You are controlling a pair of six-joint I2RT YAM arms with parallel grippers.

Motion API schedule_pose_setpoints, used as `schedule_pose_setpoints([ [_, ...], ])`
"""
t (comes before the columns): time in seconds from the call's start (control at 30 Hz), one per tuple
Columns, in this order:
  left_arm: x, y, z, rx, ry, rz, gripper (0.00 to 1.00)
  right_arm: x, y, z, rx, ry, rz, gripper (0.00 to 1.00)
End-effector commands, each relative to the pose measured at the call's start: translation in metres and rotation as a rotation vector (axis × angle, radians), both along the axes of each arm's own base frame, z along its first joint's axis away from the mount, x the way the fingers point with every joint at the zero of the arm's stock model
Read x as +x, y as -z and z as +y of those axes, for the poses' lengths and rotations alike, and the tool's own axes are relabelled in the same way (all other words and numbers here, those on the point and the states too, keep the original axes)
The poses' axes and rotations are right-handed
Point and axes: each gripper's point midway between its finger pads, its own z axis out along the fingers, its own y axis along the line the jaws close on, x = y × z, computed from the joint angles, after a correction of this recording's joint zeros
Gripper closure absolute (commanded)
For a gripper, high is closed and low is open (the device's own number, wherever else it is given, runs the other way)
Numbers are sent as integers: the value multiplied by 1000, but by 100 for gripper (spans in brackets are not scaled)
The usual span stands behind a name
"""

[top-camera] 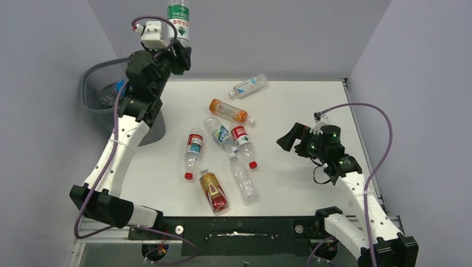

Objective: Put the plastic bottles in the bin
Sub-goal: Place the plastic bottle in the trash bin.

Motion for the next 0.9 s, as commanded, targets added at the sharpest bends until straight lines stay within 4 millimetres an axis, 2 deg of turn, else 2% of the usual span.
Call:
schedule_pose_setpoints([
  [0.0, -18, -36, 26, -42, -31, -82, 47, 10, -10, 10, 14, -10, -49, 2],
  [0.23, -19, -43, 64, -50, -106, -94, 47, 12, -9, 20, 7, -31, -42, 2],
  [0.47, -14, -43, 115, -78, -194, -89, 47, 12, -5, 24, 9, -43, -36, 2],
  [0.67, -9, -29, 157, -92, -282, -71, 47, 11, -2, 28, 10, -53, -32, 2],
  [0.87, -2, 2, 213, -162, -375, -32, 47, 10, 2, 28, 10, -56, -24, 2],
])
